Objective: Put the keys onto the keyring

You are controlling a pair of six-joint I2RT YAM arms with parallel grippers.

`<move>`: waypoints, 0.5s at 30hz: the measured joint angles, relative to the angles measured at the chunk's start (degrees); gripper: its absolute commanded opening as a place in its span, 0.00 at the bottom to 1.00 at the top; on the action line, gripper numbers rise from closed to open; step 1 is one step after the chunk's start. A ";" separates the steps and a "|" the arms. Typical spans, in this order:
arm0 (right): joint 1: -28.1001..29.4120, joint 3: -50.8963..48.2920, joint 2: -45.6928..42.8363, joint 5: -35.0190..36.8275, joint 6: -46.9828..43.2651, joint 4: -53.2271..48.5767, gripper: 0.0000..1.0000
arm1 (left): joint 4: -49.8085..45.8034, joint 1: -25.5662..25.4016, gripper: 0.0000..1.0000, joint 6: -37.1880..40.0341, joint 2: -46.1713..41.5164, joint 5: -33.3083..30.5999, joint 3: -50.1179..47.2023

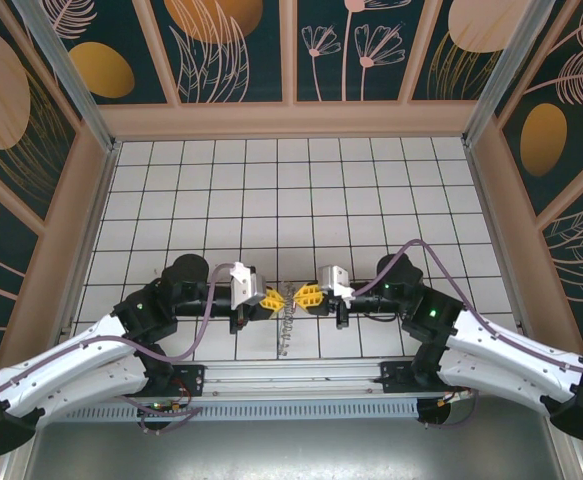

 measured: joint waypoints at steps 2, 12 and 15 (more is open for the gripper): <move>0.07 0.00 -0.87 0.07 0.33 -0.39 0.00 | -0.52 -0.52 0.00 0.57 0.46 0.07 0.28; 0.24 -0.35 -3.26 2.03 0.66 -0.37 0.00 | -5.09 -0.79 0.00 7.10 3.80 -0.07 5.88; 0.85 -0.76 -4.22 2.21 0.63 -0.17 0.00 | -6.38 -0.79 0.00 9.33 4.35 -0.07 7.69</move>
